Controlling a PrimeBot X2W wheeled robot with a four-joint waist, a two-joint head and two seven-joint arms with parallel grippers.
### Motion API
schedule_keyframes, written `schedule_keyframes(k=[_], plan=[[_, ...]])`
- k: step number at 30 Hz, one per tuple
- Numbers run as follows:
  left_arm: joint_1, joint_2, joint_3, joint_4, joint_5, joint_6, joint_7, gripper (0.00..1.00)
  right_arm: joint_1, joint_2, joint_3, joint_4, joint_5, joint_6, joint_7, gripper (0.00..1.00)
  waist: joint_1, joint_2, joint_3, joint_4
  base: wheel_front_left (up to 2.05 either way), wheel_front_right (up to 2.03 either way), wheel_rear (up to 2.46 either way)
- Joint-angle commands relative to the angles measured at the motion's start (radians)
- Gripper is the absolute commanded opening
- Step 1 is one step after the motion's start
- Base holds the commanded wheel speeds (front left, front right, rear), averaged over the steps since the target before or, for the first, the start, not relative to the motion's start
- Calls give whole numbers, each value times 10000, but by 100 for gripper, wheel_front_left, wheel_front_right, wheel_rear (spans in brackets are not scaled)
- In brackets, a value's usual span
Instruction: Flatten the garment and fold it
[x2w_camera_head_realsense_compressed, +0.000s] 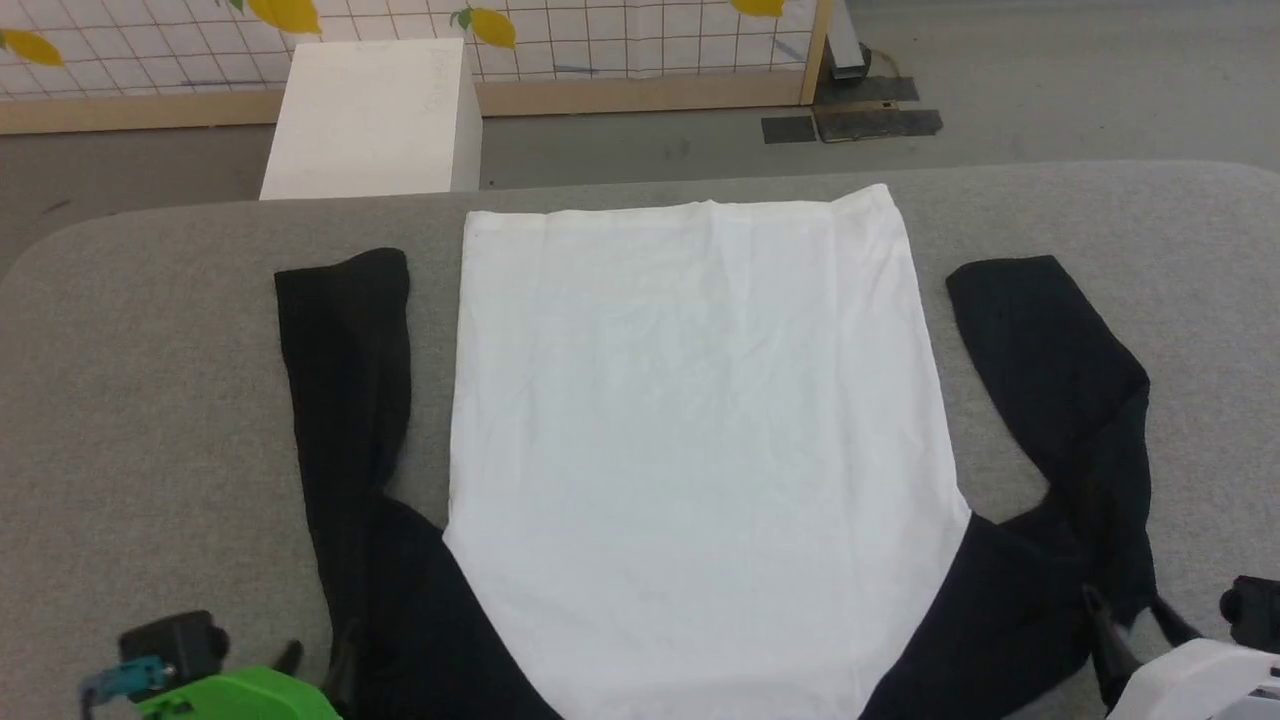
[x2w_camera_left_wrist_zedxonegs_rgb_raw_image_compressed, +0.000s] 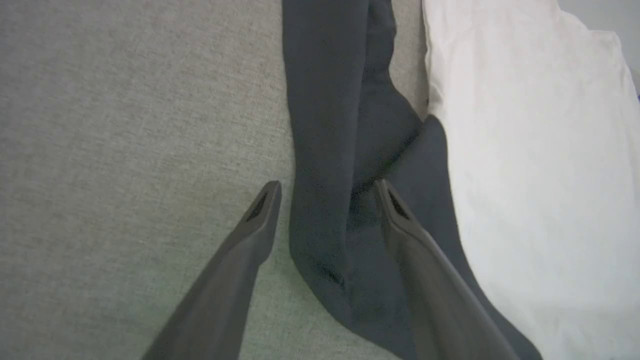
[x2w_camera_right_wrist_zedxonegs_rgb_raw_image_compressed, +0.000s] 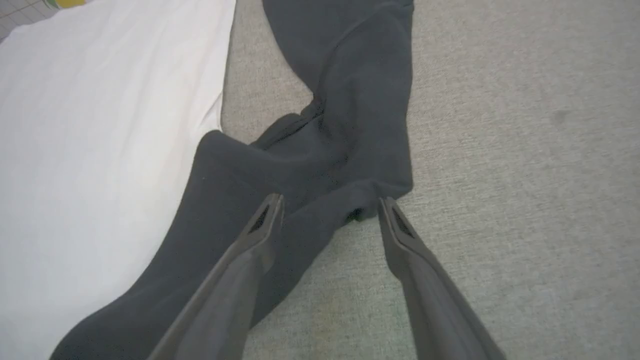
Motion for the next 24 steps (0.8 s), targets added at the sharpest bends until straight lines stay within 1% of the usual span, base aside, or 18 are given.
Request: schedule_keyframes(k=[1, 4, 6, 8, 10, 12, 13, 15, 19, 24], plan=[[44, 171, 242, -138, 183, 88, -249, 100, 38, -13, -20, -145, -103, -17, -430, 100, 1, 0, 20, -107, 0, 0, 0], [-61, 380, 729, -410, 468, 214, -835, 100, -78, -13, 139, -442, -259, -17, -1407, 100, 1, 0, 131, -353, 0, 0, 0], [-275, 805, 830, -382, 1023, 271, -1109, 100, -221, -13, 285, -630, -382, -17, -2157, 100, 1, 0, 264, -522, 0, 0, 0], [-715, 977, 932, -314, 1285, 139, -1338, 100, -383, -13, 543, -757, -488, -17, -2863, 100, 1, 0, 482, -678, 0, 0, 0], [-1348, 1336, 878, -27, 1716, -98, -1408, 100, -569, -13, 882, -826, -674, -17, -3457, 100, 1, 0, 729, -813, 0, 0, 0], [-2141, 1769, 637, 357, 2160, -523, -1242, 100, -783, -13, 1268, -878, -872, -17, -3943, 100, 1, 0, 999, -933, 0, 0, 0], [-2666, 2001, 523, 579, 2355, -827, -1116, 100, -920, -18, 1456, -916, -947, -17, -4163, 100, 1, 0, 1218, -992, 0, 0, 0], [-3696, 2300, 447, 1135, 2630, -1219, -897, 100, -1201, -97, 1790, -960, -1037, -17, -4498, 100, 1, 0, 1606, -1091, 0, 0, 0], [-5617, 2558, 381, 2249, 2953, -1838, -570, 100, -1835, -178, 2285, -942, -1102, -17, -4945, 100, 1, 0, 2395, -1368, 0, 0, 0], [-7563, 2779, 154, 3459, 3034, -2646, 315, 100, -2554, -142, 2688, -903, -1079, -17, -5150, 100, 1, 0, 3258, -1766, 0, 0, 0]])
